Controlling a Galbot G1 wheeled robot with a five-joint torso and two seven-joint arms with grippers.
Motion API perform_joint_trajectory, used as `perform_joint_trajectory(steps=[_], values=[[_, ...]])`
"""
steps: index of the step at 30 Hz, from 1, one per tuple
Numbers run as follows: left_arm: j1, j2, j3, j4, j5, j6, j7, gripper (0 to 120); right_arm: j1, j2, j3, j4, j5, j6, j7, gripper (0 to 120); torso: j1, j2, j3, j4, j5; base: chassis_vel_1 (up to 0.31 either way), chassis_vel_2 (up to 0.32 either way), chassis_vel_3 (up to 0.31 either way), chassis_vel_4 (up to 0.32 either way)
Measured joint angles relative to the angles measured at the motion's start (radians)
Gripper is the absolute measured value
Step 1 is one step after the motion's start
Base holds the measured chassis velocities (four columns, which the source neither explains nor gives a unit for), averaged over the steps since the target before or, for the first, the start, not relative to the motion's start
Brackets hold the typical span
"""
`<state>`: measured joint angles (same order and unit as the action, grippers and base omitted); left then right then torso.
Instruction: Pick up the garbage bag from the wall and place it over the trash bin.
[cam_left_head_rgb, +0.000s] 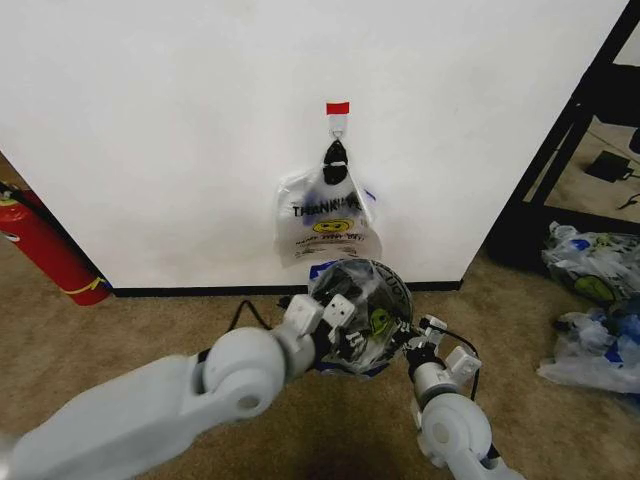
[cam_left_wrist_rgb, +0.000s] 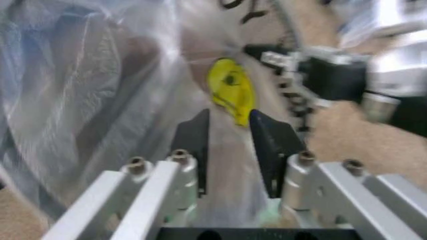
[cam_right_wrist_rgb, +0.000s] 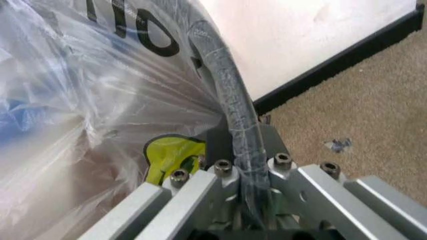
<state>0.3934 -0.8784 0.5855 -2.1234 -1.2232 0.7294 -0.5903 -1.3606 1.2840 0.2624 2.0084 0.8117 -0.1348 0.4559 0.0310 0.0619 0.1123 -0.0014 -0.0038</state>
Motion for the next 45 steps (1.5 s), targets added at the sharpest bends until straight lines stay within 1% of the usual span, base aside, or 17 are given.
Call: perform_joint_trajectory(steps=[1, 2, 3, 5, 6, 9, 14, 17, 18, 20, 23, 24, 28, 33, 38, 41, 45], values=[[-0.004, -0.004, 0.004, 0.009, 0.001, 0.001, -0.001, 16, -0.001, 0.0, -0.001, 0.0, -0.002, 0.0, -0.001, 0, 0.0, 0.0, 0.0, 0.0, 0.0, 0.0, 0.0, 0.0, 0.0], [-0.023, -0.024, 0.026, 0.048, 0.009, 0.002, -0.003, 11, -0.002, -0.001, -0.003, 0.002, -0.01, 0.001, -0.002, 0, 0.0, 0.0, 0.0, 0.0, 0.0001, 0.0, 0.0, 0.0, 0.0], [-0.023, -0.024, 0.026, 0.048, 0.009, 0.002, -0.003, 11, -0.002, -0.001, -0.003, 0.002, -0.01, 0.001, -0.002, 0, 0.0, 0.0, 0.0, 0.0, 0.0001, 0.0, 0.0, 0.0, 0.0], [-0.043, -0.053, 0.052, 0.088, 0.02, 0.003, -0.008, 1, -0.004, -0.003, -0.004, 0.002, -0.02, 0.001, -0.003, 0, 0.0, 0.0, 0.0, 0.0001, 0.0, 0.0, 0.0, 0.0, 0.0], [-0.052, -0.068, 0.064, 0.105, 0.024, 0.003, -0.011, 0, -0.005, -0.004, -0.004, 0.002, -0.023, 0.002, -0.004, 0, 0.0, 0.0, 0.0, 0.0001, 0.0, 0.0, 0.0, 0.0, 0.0], [-0.077, -0.113, 0.092, 0.14, 0.025, 0.003, -0.016, 0, -0.008, -0.01, -0.003, 0.002, -0.028, 0.002, -0.005, 0, 0.0, 0.0, 0.0, 0.0, 0.0, 0.0, 0.0, 0.0, 0.0], [-0.091, -0.168, 0.12, 0.18, 0.028, 0.003, -0.028, 0, -0.01, -0.009, -0.004, 0.002, -0.036, 0.002, -0.007, 0, 0.0, 0.0, 0.0, 0.0, 0.0001, 0.0, 0.0, 0.0, 0.0], [-0.092, -0.202, 0.138, 0.219, 0.06, 0.006, -0.028, 0, -0.014, -0.003, -0.005, 0.008, -0.041, 0.003, -0.009, 0, 0.0, 0.0, 0.0, -0.0001, 0.0001, 0.0, 0.0, 0.0, 0.0], [-0.092, -0.202, 0.138, 0.219, 0.06, 0.006, -0.028, 0, -0.014, -0.003, -0.005, 0.008, -0.041, 0.003, -0.009, 0, 0.0, 0.0, 0.0, -0.0001, 0.0001, 0.0, 0.0, 0.0, 0.0], [-0.092, -0.214, 0.143, 0.256, 0.091, 0.007, -0.028, 0, -0.02, -0.003, -0.005, 0.013, -0.044, 0.005, -0.012, 0, 0.0, 0.0, 0.0, -0.0002, 0.0, 0.0, 0.0, 0.0, 0.0], [-0.095, -0.203, 0.145, 0.291, 0.151, 0.007, -0.01, 0, -0.023, -0.006, -0.002, 0.015, -0.045, 0.007, -0.014, 0, 0.0, 0.0, 0.0, -0.0003, -0.0001, 0.0, 0.0, 0.0, 0.0], [-0.096, -0.179, 0.146, 0.302, 0.188, 0.006, 0.011, 0, -0.024, -0.008, 0.002, 0.015, -0.045, 0.01, -0.015, 0, 0.0, 0.0, 0.0, 0.0, 0.0, 0.0, 0.0, 0.0, 0.0], [-0.089, -0.151, 0.149, 0.314, 0.215, 0.007, 0.027, 0, -0.025, -0.01, 0.004, 0.015, -0.045, 0.014, -0.017, 0, 0.0, 0.0, 0.0, 0.0005, 0.0, 0.0, 0.0, 0.0, 0.0], [-0.077, -0.158, 0.151, 0.34, 0.24, 0.007, 0.029, 0, -0.026, -0.011, 0.001, 0.022, -0.045, 0.015, -0.018, 0, 0.0, 0.0, 0.0, -0.0001, -0.0001, 0.0, 0.0, 0.0, 0.0], [-0.085, -0.158, 0.176, 0.355, 0.318, 0.007, 0.033, 0, -0.032, -0.015, 0.002, 0.03, -0.046, 0.015, -0.018, 0, 0.0, 0.0, 0.0, -0.0002, -0.0001, 0.0, 0.0, 0.0, 0.0], [-0.086, -0.149, 0.181, 0.343, 0.33, 0.007, 0.034, 0, -0.036, -0.016, 0.003, 0.033, -0.046, 0.015, -0.02, 0, 0.0, 0.0, 0.0, 0.0, -0.0001, 0.0, 0.0, 0.0, 0.0], [-0.092, -0.148, 0.179, 0.274, 0.309, 0.007, 0.028, 0, -0.035, -0.018, 0.002, 0.031, -0.049, 0.015, -0.021, 0, 0.0, 0.0, 0.0, 0.0, -0.0002, 0.0, 0.0, 0.0, 0.0]])
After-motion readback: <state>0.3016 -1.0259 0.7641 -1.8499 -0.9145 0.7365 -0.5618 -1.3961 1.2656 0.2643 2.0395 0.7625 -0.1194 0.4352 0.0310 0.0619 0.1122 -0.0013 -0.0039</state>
